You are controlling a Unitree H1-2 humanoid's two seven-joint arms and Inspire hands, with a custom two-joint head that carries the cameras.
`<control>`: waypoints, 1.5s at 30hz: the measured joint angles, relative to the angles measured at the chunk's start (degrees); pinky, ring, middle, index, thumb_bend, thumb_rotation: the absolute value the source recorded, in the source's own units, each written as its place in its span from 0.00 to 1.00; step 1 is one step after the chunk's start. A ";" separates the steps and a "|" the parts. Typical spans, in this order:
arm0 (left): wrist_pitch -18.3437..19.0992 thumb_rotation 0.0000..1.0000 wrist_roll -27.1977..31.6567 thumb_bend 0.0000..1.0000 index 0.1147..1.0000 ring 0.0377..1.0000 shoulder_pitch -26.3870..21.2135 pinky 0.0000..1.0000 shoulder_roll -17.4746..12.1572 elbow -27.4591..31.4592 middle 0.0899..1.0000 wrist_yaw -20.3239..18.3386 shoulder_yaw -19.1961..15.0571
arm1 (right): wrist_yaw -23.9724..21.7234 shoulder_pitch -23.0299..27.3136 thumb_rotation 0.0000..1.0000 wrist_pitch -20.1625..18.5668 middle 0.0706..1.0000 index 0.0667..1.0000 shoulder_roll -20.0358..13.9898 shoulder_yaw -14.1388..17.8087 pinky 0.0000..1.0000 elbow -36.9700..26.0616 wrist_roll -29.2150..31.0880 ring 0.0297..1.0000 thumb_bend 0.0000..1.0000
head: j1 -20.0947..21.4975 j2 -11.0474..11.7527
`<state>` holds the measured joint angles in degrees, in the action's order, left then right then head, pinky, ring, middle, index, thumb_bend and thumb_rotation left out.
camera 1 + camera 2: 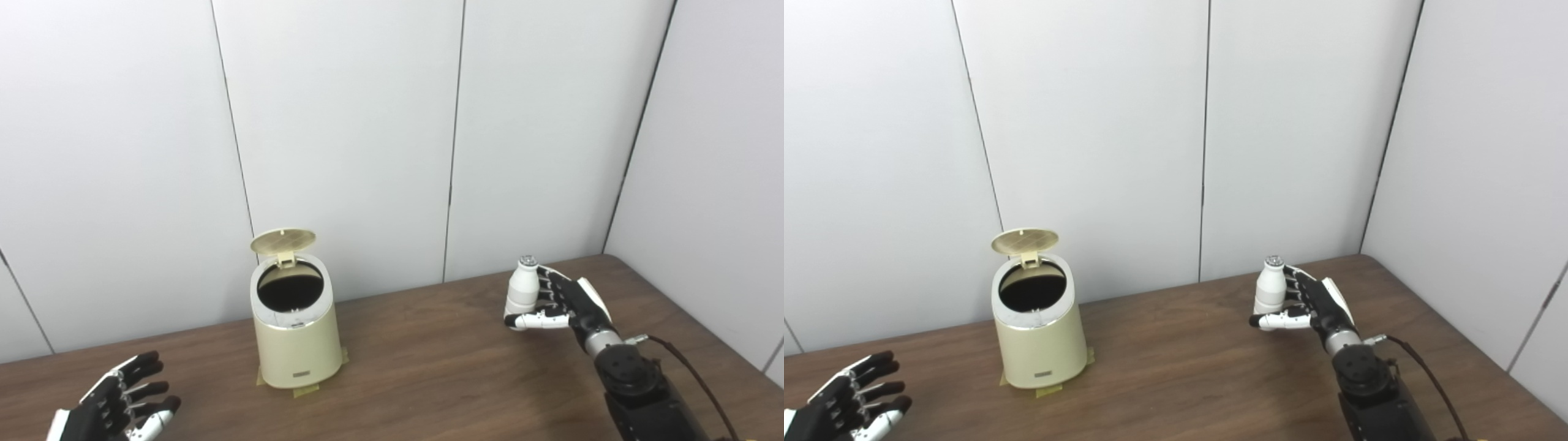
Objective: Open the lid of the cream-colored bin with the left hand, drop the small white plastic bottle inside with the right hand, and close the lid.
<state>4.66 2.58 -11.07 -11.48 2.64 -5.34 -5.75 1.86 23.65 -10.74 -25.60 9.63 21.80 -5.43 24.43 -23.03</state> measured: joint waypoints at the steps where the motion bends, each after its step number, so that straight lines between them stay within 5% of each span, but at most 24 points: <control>1: -0.01 0.00 0.01 0.52 0.78 0.70 0.00 0.61 0.00 0.00 0.78 -0.02 0.00 | 0.25 0.16 0.08 0.01 0.77 0.79 0.12 0.01 0.60 0.48 0.00 0.73 0.81 | -0.17 -0.35; 4: 0.00 0.00 0.00 0.53 0.77 0.70 0.01 0.62 0.00 0.00 0.77 0.00 0.00 | 1.15 0.43 0.01 0.89 0.63 0.71 0.86 0.08 0.48 1.06 -0.04 0.56 0.75 | -0.18 -0.35; 7: -0.01 0.00 0.03 0.53 0.77 0.69 0.01 0.61 0.01 0.00 0.77 -0.07 0.06 | 2.94 1.14 0.00 3.53 0.43 0.54 1.33 -0.05 0.34 3.11 -0.78 0.38 0.56 | -0.18 -0.35; 9: 0.00 0.00 0.04 0.53 0.77 0.68 0.08 0.60 -0.04 0.00 0.76 -0.08 0.01 | 3.39 1.80 0.00 6.49 0.39 0.49 1.33 0.12 0.30 5.42 -0.64 0.34 0.53 | -0.26 -0.70; 22: -0.01 0.00 0.84 0.51 0.77 0.69 0.08 0.58 -0.05 0.00 0.77 -1.34 0.02 | 7.00 1.72 0.00 9.20 0.39 0.49 1.34 -0.13 0.34 5.58 -2.93 0.36 0.52 | -0.79 -1.05; 28: 0.00 0.00 0.76 0.52 0.76 0.69 0.15 0.58 -0.04 0.00 0.77 -1.34 -0.01 | 7.77 0.42 0.00 9.28 0.39 0.49 2.32 -0.55 0.33 -2.62 -4.10 0.35 0.52 | -1.32 -0.88; 35: -0.50 0.00 0.48 0.53 0.78 0.69 0.14 0.57 0.02 -0.23 0.78 -1.47 0.66 | 4.68 2.77 0.00 5.40 0.40 0.48 4.89 -5.10 0.33 -16.46 -6.03 0.36 0.53 | -3.51 -0.18; 40: -1.51 0.00 -1.03 0.54 0.77 0.68 0.12 0.58 0.06 -1.41 0.77 -1.30 1.38 | 2.15 7.14 0.00 2.40 0.39 0.49 5.23 -8.82 0.32 -20.17 -9.45 0.35 0.52 | -4.74 0.35; 45: -4.08 0.00 -1.60 0.58 0.75 0.66 0.02 0.62 0.76 -4.06 0.75 -1.27 1.76 | -0.20 10.83 0.00 1.82 0.40 0.49 7.42 -10.57 0.31 -20.33 -9.71 0.35 0.52 | -10.19 0.97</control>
<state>0.58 0.99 -11.05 -10.72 -1.42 -6.61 -3.99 1.66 34.48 -8.92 -18.19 -0.94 1.46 -15.14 14.25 -22.06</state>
